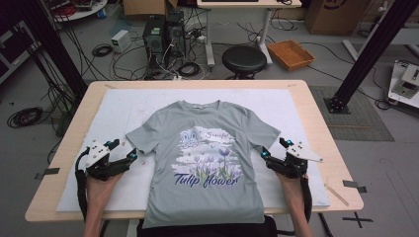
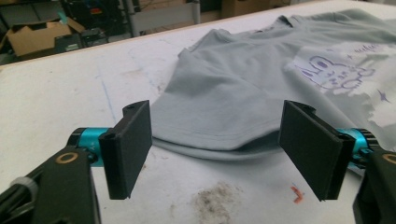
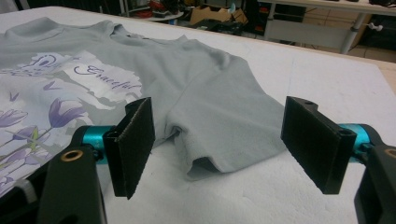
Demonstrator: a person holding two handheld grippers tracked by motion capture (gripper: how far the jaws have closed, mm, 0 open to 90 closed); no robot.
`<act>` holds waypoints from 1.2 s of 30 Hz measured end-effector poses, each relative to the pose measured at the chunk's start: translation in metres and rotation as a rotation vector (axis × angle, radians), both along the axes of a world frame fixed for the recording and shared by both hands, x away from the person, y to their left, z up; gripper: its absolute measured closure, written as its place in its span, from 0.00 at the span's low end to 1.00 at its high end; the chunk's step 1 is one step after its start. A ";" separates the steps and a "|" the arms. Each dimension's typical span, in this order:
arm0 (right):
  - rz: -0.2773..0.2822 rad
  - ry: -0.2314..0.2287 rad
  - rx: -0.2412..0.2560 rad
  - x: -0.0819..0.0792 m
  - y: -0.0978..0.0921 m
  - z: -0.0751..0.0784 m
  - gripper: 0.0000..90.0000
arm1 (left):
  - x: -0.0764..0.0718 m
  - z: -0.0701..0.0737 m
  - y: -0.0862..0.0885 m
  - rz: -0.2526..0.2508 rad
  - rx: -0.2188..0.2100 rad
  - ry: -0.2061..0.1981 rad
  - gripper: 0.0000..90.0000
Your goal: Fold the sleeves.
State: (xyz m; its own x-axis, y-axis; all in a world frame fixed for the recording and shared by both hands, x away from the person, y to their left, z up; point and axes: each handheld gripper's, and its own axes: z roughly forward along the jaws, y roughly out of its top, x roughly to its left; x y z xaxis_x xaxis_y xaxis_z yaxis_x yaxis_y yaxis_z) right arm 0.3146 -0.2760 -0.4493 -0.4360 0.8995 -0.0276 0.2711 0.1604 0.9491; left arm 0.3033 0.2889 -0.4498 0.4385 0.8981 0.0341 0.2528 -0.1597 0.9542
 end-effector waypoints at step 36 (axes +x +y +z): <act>-0.021 0.003 -0.024 0.000 0.002 0.000 0.25 | 0.073 0.042 0.011 0.066 0.040 0.277 0.56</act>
